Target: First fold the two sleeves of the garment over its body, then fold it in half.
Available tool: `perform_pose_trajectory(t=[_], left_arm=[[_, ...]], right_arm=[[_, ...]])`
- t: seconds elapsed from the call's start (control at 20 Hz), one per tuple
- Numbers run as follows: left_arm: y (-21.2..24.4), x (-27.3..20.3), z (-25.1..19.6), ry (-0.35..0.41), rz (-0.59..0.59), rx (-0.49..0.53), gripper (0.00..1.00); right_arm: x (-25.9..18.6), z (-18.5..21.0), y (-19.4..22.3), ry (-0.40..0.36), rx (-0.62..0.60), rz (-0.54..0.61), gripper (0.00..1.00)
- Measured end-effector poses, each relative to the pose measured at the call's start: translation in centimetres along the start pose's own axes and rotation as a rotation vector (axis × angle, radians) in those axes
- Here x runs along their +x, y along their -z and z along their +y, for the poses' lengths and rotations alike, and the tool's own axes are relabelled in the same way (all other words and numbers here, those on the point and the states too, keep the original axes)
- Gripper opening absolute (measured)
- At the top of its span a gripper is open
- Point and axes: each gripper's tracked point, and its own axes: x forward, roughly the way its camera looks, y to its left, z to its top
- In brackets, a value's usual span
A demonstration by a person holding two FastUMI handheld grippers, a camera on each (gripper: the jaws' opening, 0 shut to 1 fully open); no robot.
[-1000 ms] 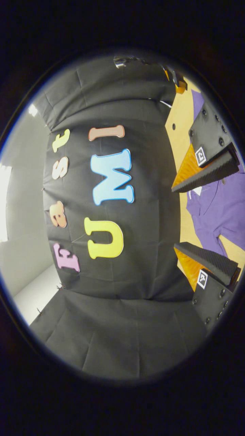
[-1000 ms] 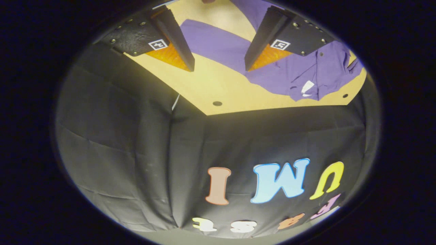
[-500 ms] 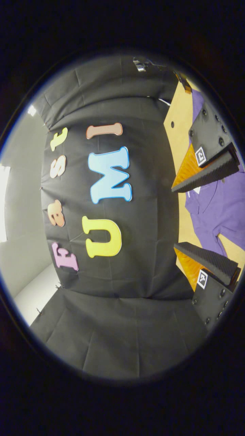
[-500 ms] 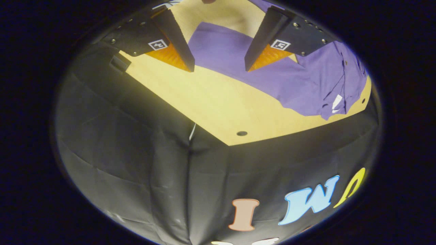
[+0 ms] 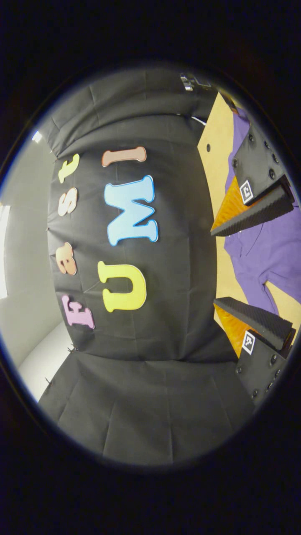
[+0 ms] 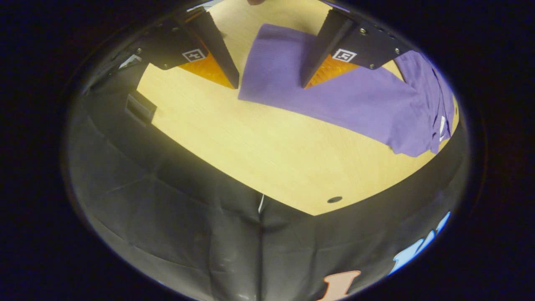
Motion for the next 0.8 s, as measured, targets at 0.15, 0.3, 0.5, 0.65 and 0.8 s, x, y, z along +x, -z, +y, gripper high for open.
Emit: perform_pose_trajectory(t=[0.15,0.3,0.5,0.65,0.8], left_arm=[[0.1,-0.2,0.0,0.002,-0.001,0.002,0.94],[0.1,-0.4,0.0,0.008,-0.001,-0.004,0.94],[0.1,-0.9,0.5,0.005,-0.01,-0.006,0.94],[0.1,-1.1,1.1,-0.002,-0.011,-0.008,0.94],[0.1,-1.4,1.7,-0.01,-0.014,-0.014,0.94]], right_arm=[[0.0,-0.2,0.0,-0.01,0.058,0.014,0.94],[0.1,-0.3,1.0,-0.005,0.072,0.055,0.95],[0.4,0.5,0.8,-0.01,0.04,0.051,0.92],[0.2,0.6,1.0,-0.018,0.042,0.054,0.67],[0.3,1.0,0.8,-0.034,0.033,0.056,0.63]])
